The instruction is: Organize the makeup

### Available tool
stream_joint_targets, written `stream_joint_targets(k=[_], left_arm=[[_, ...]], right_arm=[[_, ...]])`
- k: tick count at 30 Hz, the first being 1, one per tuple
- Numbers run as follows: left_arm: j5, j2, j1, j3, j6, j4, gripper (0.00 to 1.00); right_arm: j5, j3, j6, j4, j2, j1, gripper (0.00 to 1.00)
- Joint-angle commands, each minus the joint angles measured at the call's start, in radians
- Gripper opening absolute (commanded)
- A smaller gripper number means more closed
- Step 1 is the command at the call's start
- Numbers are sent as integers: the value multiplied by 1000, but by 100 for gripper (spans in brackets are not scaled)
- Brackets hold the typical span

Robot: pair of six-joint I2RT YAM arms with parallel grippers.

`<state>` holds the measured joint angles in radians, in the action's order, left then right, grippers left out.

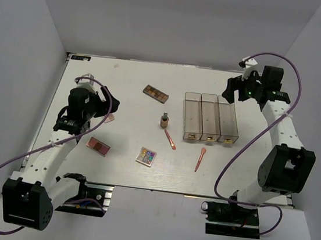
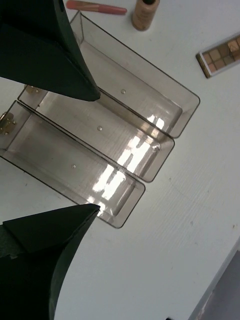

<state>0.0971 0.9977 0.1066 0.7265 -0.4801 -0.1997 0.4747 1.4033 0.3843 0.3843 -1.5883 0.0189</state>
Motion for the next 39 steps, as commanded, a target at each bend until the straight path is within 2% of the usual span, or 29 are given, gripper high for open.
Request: stream_joint_targets(k=[1,5,7,11,13,14,17,18,19,20,22,23,28,35,39], left_arm=[[55,5,1,2,-8,22,98],[56,4,1,1,-14,11,98],[55,1,1,-1,-12,3,98],[53,-11,1,-10,-17,-13,96],[58,-16,1,-18,-20,-17,94],[64,-18,1,-22,-23,-18,92],[85,-22,1,-33,-28,-17,82],[92,-25,1,-35,-29,-20,77],[93,-27,1,-35,-29,-27,75],[93,-30,1,-30,-29,-32,75],[90,-33,1,-26,-28,-49,76],[82,-33,1,-24,-28,-55,78],[85,-33,1,-32,-38,-66,83],[101,1,11,-27,-49,-53,84],[107,24,11,-25,-51,-44,84]], right_arm=[[94,37,59,39,-7,-8,89],[273,37,206,62,-16,-11,89],[262,49,177,44,-59,-17,89],[230,286,205,169,-220,-103,88],[176,383,211,233,-318,-161,79],[113,466,199,243,-346,-203,65],[0,554,168,231,-458,-295,42],[-34,557,153,205,-470,-321,41],[-65,560,136,177,-486,-335,41],[-103,571,128,142,-513,-368,50],[-133,592,131,119,-542,-388,61],[-137,606,128,108,-571,-414,69],[-116,683,107,68,-663,-471,89],[-105,783,84,-13,-806,-513,89],[-65,770,99,-51,-834,-533,89]])
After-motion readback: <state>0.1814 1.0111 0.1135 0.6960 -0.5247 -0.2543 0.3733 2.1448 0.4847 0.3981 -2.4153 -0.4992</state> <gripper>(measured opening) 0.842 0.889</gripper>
